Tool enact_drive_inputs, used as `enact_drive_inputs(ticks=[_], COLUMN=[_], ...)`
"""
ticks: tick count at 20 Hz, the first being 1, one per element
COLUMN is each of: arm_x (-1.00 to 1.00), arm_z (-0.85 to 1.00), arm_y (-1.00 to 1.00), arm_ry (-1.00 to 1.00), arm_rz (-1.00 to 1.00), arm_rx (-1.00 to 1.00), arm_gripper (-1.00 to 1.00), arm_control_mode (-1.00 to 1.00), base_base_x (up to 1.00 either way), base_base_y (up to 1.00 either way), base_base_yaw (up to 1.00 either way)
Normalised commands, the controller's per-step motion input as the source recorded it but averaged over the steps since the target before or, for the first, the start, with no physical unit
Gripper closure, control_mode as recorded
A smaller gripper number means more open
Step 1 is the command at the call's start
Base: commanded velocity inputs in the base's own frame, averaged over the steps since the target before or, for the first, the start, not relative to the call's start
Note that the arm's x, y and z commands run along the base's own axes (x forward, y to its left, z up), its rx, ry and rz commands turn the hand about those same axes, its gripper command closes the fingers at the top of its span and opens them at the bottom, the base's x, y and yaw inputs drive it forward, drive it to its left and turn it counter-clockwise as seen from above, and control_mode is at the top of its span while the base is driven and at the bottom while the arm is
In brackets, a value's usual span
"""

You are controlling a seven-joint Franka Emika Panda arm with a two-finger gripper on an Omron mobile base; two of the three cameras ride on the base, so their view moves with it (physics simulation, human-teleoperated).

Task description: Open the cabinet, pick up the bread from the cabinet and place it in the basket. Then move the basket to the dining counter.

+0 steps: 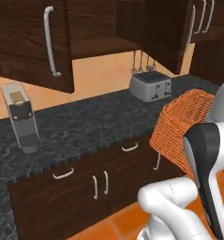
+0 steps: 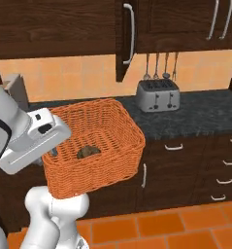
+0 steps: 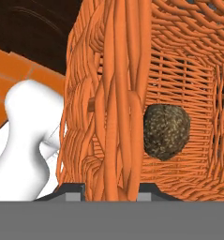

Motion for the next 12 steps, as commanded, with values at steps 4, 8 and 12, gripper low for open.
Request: enact_drive_inputs(ticks=[4, 8, 12], arm_x=[0.00, 0.00, 0.00], arm_z=[0.00, 0.00, 0.00], arm_y=[0.00, 0.00, 0.00], arm_ry=[0.00, 0.00, 0.00], arm_rz=[0.00, 0.00, 0.00], arm_rx=[0.00, 0.00, 0.00], arm_gripper=[1.00, 1.00, 1.00], arm_control_mode=[1.00, 1.00, 1.00], base_base_x=[0.00, 0.00, 0.00], base_base_y=[-0.34, -0.41, -0.46], base_base_yaw=[-0.79, -0.78, -0.76])
